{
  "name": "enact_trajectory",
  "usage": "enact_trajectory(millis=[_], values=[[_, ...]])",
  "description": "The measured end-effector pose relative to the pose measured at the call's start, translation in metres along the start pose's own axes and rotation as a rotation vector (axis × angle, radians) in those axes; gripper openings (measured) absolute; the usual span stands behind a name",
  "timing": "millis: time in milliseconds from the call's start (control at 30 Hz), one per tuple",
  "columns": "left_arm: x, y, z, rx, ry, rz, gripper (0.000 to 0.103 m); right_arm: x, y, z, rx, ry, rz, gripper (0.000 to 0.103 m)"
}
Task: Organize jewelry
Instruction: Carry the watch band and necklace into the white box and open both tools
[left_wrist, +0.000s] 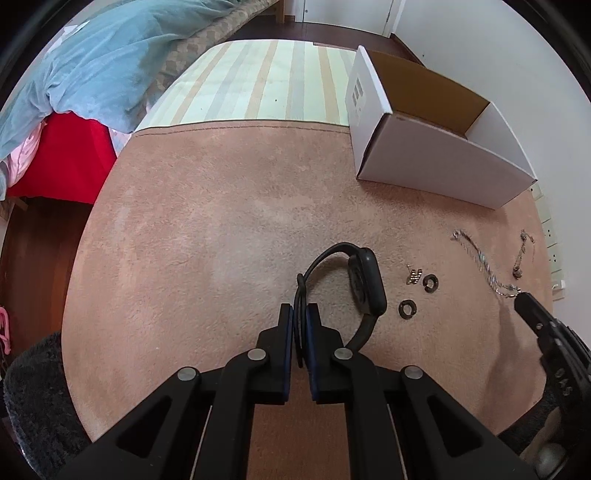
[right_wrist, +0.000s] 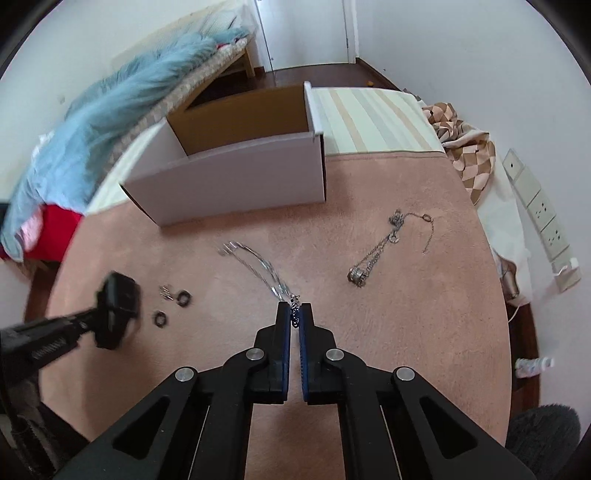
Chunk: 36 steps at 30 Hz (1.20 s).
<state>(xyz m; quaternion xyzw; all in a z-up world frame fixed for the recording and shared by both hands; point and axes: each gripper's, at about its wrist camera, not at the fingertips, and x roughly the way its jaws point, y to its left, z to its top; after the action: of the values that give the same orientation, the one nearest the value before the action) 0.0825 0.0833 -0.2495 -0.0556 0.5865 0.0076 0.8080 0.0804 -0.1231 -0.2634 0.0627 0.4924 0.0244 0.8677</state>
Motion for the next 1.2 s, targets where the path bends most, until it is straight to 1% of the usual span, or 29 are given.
enact_trajectory(millis=[233, 433, 600, 767, 833, 967, 1100, 1200], values=[[-0.022, -0.001, 0.007, -0.005, -0.039, -0.028, 0.004, -0.032, -0.001, 0.020, 0.036, -0.036, 0.064, 0.004], [-0.051, -0.003, 0.020, -0.009, -0.091, -0.063, 0.004, -0.064, 0.003, 0.049, 0.039, -0.091, 0.112, 0.004], [-0.078, -0.008, 0.045, 0.011, -0.143, -0.100, 0.004, -0.090, 0.009, 0.081, 0.025, -0.135, 0.155, 0.004], [-0.094, -0.018, 0.084, 0.034, -0.176, -0.140, 0.004, -0.107, 0.019, 0.122, -0.005, -0.178, 0.193, 0.004], [-0.096, -0.023, 0.098, 0.044, -0.181, -0.148, 0.004, -0.106, 0.025, 0.141, -0.027, -0.182, 0.199, 0.004], [-0.087, -0.035, 0.128, 0.072, -0.159, -0.160, 0.004, -0.085, 0.035, 0.178, -0.050, -0.140, 0.214, 0.004], [-0.060, -0.046, 0.154, 0.086, -0.079, -0.191, 0.005, -0.045, 0.036, 0.201, -0.048, -0.048, 0.206, 0.004], [-0.040, -0.055, 0.170, 0.100, -0.039, -0.185, 0.005, -0.017, 0.033, 0.211, -0.052, 0.000, 0.175, 0.004]])
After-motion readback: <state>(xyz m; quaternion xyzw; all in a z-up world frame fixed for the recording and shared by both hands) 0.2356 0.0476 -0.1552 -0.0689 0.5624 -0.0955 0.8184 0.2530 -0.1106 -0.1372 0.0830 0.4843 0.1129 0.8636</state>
